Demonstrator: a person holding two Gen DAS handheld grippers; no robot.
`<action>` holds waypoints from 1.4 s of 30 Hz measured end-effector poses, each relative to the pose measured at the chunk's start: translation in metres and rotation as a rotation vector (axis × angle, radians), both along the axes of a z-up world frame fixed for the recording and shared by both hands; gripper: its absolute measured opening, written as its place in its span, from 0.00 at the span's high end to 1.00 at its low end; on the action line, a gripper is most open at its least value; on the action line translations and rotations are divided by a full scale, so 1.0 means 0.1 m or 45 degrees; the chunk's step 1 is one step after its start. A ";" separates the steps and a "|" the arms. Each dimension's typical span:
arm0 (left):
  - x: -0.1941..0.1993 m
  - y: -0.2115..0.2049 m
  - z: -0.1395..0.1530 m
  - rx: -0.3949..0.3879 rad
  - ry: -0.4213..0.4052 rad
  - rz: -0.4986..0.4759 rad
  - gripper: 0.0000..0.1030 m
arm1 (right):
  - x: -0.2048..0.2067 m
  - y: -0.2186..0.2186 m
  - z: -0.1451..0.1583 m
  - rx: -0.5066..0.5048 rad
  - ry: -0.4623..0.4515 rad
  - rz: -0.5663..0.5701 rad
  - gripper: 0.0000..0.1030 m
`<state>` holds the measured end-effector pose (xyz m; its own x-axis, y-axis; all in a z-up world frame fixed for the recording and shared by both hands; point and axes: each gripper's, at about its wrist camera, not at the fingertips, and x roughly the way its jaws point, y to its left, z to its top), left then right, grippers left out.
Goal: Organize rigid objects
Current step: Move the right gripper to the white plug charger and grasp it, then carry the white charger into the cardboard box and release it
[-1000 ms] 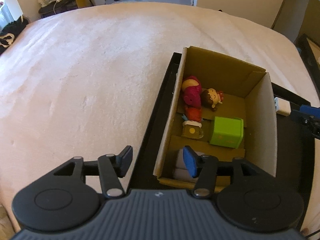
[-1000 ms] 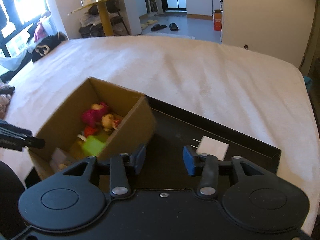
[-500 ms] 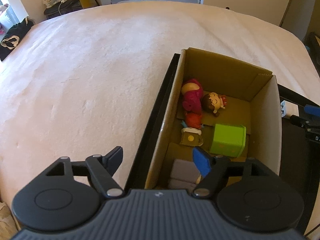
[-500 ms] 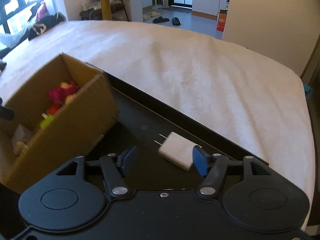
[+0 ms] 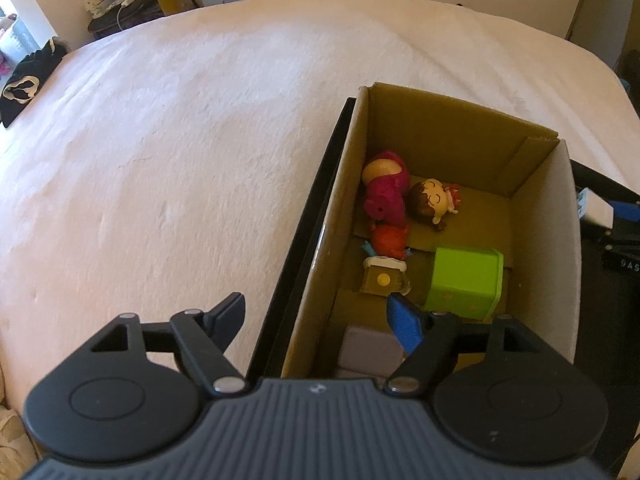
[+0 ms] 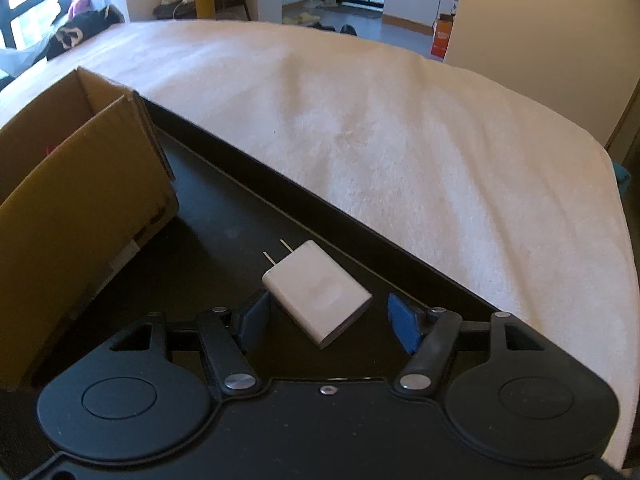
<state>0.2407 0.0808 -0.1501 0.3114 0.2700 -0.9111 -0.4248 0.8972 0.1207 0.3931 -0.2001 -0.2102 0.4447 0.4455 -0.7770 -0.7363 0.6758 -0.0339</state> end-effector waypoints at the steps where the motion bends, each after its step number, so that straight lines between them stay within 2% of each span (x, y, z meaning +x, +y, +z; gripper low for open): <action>1: 0.00 0.00 0.00 0.002 0.002 0.003 0.26 | -0.01 -0.01 0.01 0.011 -0.006 0.006 0.53; 3: 0.01 0.01 0.00 -0.003 -0.003 0.007 0.26 | 0.00 -0.02 0.02 0.029 0.000 -0.003 0.59; 7: 0.02 -0.02 0.02 -0.002 -0.014 0.002 0.26 | -0.04 -0.06 0.06 0.016 0.039 -0.005 0.62; 13: -0.04 -0.02 0.06 -0.014 -0.021 -0.007 0.26 | -0.13 -0.09 0.10 -0.031 0.088 -0.029 0.62; 18: -0.09 -0.01 0.07 -0.030 -0.029 0.000 0.26 | -0.18 -0.17 0.14 -0.073 0.163 -0.108 0.62; 24: -0.14 -0.02 0.07 -0.047 -0.037 -0.008 0.26 | -0.32 -0.25 0.15 -0.120 0.256 -0.113 0.62; 28: -0.15 -0.03 0.07 -0.036 -0.037 -0.015 0.26 | -0.41 -0.26 0.17 -0.120 0.312 -0.073 0.55; 32: -0.13 -0.04 0.06 -0.029 -0.039 -0.020 0.26 | -0.41 -0.25 0.19 -0.107 0.312 -0.144 0.52; 38: -0.10 -0.06 0.07 -0.016 -0.039 -0.031 0.26 | -0.37 -0.19 0.12 -0.100 0.280 -0.165 0.47; 39: -0.09 -0.07 0.07 -0.010 -0.041 -0.035 0.26 | -0.37 -0.17 0.12 -0.104 0.263 -0.158 0.48; 40: -0.09 -0.07 0.07 -0.006 -0.041 -0.037 0.26 | -0.38 -0.15 0.13 -0.114 0.250 -0.148 0.59; 41: -0.09 -0.07 0.07 -0.005 -0.041 -0.035 0.26 | -0.40 -0.13 0.14 -0.127 0.233 -0.135 0.64; 42: -0.09 -0.06 0.07 -0.006 -0.040 -0.031 0.26 | -0.43 -0.10 0.15 -0.156 0.202 -0.104 0.65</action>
